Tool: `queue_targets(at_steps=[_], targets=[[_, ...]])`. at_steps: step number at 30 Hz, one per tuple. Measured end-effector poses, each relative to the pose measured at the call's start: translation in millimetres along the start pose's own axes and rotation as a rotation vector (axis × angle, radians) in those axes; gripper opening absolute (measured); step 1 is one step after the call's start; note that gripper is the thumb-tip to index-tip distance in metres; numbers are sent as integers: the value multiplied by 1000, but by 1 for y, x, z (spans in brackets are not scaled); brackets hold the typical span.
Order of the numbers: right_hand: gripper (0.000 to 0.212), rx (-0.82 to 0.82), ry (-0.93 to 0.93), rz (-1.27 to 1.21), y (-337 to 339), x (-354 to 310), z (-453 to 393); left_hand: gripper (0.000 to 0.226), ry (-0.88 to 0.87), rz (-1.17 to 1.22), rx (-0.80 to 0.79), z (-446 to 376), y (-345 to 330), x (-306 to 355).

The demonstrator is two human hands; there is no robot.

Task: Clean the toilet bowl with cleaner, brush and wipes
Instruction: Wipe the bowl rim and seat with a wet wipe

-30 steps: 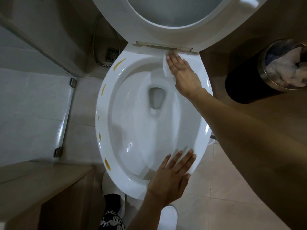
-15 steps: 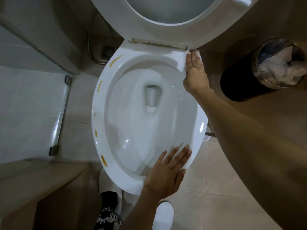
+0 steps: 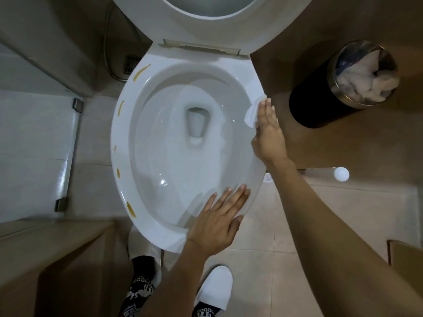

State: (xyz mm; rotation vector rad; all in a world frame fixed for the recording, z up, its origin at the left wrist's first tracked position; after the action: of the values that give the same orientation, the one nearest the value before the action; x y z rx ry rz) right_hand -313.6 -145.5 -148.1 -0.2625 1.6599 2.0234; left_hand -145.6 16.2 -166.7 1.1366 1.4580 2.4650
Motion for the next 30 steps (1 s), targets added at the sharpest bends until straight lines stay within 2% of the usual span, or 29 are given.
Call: queue_targets(at_steps=[5,10,14,20,23,26,30], targets=[[68,12,-6,-19,-11,9,40,57,-2,-22,19,0,-2,0],[63,-58,54,43,-13,17,60,56,-20,-2,17,1,-2,-1],[65,-99,64,158,-4,17,46,55,-19,-8,18,3,-3,0],[66,-103,131,238,6,-4,-20,55,-22,30,-15,2,1,2],[72,-136,253,371,7,-22,-47,55,-26,82,-20,1,3,1],[76,-176,372,603,9,-33,-64,55,-37,112,3,2,3,-1],[64,-223,463,855,17,-30,-67,54,-38,118,14,2,2,0]])
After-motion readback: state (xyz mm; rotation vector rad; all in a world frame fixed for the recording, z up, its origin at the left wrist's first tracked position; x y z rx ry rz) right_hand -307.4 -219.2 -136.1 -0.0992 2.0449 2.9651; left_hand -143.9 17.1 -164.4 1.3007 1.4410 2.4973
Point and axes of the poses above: each hand's wrist, its own z-axis away from the middle knuckle, its own y-axis out of the back of the hand, x = y × z, the point moved 2 cm from there along -z, towards the middle knuckle, and after that the axes turned 1 degree about -z, right-handed, at the moved point
